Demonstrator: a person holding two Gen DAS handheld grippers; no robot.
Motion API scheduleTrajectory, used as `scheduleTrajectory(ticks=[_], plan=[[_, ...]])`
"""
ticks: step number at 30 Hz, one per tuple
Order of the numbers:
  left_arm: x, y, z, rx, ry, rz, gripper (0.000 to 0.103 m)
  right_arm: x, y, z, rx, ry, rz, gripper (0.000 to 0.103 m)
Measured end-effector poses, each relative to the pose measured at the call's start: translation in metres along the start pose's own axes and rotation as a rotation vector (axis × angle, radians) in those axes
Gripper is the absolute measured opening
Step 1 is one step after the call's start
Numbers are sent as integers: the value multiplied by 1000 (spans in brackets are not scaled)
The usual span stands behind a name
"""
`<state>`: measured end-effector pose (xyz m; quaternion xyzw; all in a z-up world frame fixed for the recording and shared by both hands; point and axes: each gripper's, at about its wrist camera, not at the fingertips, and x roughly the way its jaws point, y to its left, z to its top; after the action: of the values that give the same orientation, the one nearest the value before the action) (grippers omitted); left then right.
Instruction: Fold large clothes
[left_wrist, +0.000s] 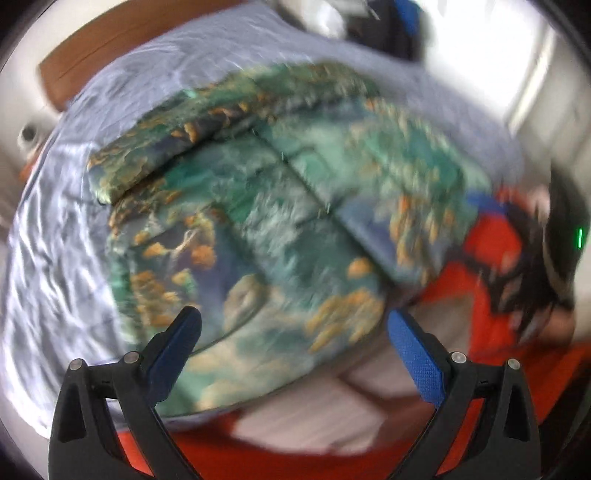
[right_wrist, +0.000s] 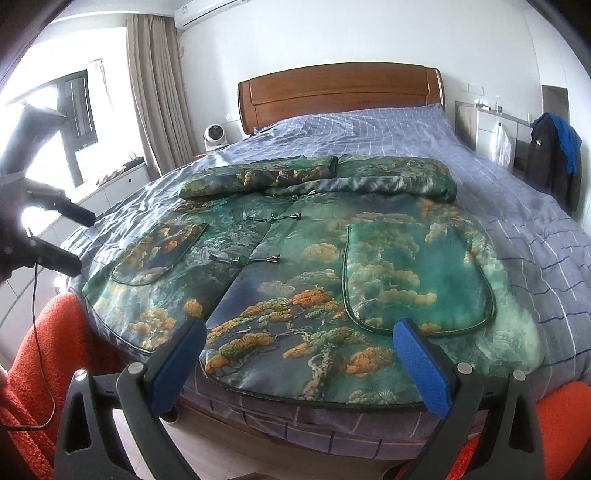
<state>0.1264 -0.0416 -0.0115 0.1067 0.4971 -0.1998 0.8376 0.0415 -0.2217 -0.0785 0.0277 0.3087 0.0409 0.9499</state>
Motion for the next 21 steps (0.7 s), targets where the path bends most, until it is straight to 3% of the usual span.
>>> scheduleTrajectory(ticks=[3, 7, 12, 21], plan=[[1, 4, 7, -151, -98, -51, 101, -2, 4, 0, -20, -4, -16, 100], [-4, 11, 10, -248, -158, -91, 101, -3, 10, 1, -45, -12, -33, 100], [-12, 22, 6, -267, -189, -15, 101, -1, 17, -1, -76, -6, -26, 100], [-3, 40, -10, -376, -189, 44, 101, 2, 21, -2, -87, 0, -17, 100]])
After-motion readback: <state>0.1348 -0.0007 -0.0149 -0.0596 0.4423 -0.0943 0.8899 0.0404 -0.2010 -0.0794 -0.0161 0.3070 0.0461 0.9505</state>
